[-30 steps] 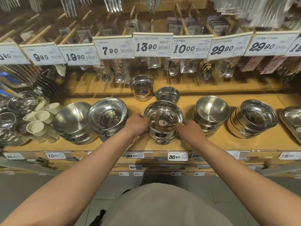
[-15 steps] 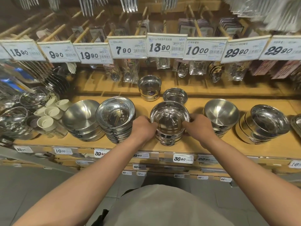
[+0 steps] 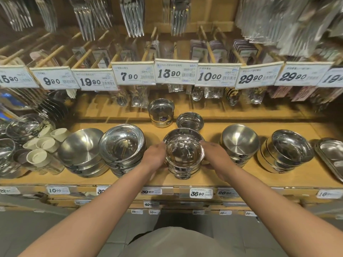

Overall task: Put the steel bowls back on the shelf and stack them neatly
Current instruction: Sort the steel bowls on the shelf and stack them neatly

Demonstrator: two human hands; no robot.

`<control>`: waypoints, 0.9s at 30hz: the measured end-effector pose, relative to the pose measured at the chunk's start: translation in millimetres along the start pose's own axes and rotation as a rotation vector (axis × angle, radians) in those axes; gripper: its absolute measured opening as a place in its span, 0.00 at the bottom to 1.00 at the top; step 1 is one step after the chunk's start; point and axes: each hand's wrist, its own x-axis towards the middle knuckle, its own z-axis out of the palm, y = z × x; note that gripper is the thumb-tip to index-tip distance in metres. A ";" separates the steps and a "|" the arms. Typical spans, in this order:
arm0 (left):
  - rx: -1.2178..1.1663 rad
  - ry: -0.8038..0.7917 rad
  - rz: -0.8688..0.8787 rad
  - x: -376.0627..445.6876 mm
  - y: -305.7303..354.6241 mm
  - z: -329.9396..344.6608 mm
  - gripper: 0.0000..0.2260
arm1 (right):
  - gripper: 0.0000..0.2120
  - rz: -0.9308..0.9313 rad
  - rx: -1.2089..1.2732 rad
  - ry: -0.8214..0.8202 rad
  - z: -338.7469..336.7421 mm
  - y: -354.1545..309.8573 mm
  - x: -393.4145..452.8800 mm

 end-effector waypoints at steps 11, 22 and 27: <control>-0.050 -0.051 -0.021 4.7 7.4 -4.4 0.17 | 0.15 0.037 0.116 -0.028 -1.8 3.2 5.2; -0.137 -0.113 -0.065 -5.1 8.7 -2.5 0.14 | 0.15 0.109 0.119 -0.077 0.5 0.7 -0.7; -0.034 -0.035 -0.024 -8.8 12.9 -3.1 0.19 | 0.17 0.051 0.007 -0.011 0.1 -4.7 -5.3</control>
